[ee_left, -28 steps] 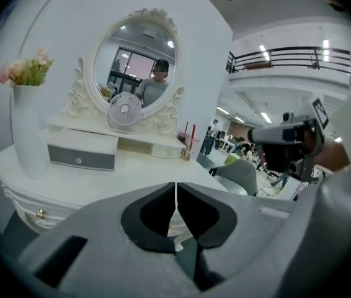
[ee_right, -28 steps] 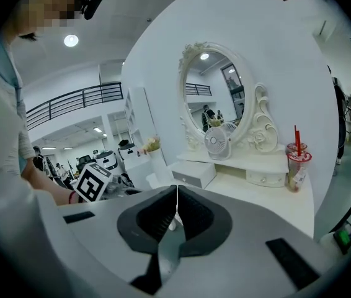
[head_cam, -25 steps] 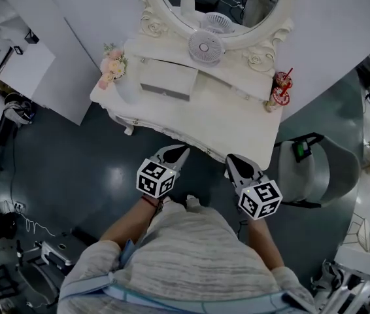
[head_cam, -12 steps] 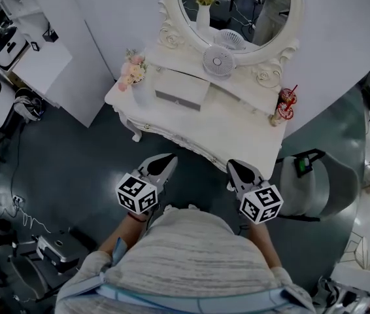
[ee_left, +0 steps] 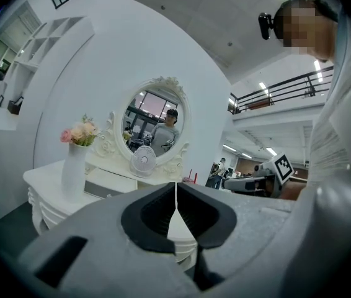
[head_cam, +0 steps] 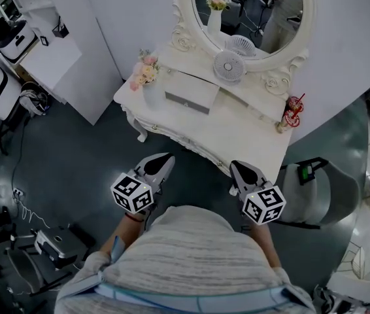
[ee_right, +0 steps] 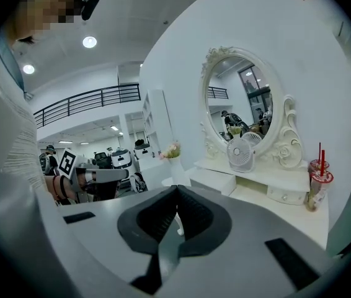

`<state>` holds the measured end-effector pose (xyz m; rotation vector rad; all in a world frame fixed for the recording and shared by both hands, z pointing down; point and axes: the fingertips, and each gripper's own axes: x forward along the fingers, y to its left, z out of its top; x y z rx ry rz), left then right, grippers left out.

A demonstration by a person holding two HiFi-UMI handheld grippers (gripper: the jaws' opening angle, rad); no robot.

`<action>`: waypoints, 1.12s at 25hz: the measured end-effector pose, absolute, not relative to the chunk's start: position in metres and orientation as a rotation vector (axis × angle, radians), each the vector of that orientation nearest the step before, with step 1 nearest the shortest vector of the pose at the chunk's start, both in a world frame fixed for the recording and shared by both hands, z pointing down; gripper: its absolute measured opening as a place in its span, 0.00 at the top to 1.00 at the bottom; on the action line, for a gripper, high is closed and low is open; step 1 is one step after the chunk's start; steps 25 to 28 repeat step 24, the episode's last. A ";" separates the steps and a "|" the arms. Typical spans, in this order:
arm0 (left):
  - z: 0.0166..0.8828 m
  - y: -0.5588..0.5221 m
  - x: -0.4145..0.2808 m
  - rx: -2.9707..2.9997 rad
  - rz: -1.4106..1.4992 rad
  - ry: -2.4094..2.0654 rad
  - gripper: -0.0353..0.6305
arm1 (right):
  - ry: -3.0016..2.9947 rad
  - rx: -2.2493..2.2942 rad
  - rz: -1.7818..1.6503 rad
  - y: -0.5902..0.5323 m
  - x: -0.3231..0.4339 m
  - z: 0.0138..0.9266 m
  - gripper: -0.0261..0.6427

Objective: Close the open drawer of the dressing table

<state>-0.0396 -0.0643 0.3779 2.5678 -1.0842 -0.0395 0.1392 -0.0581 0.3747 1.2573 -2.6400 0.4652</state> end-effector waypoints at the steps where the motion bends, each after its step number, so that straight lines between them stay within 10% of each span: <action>1: 0.377 -0.063 -0.040 2.565 -0.053 -1.072 0.91 | -2.639 1.253 0.467 -0.059 0.138 0.375 0.95; 28: 0.376 -0.063 -0.060 2.514 -0.152 -1.060 0.91 | -2.641 1.233 0.496 -0.059 0.120 0.374 0.95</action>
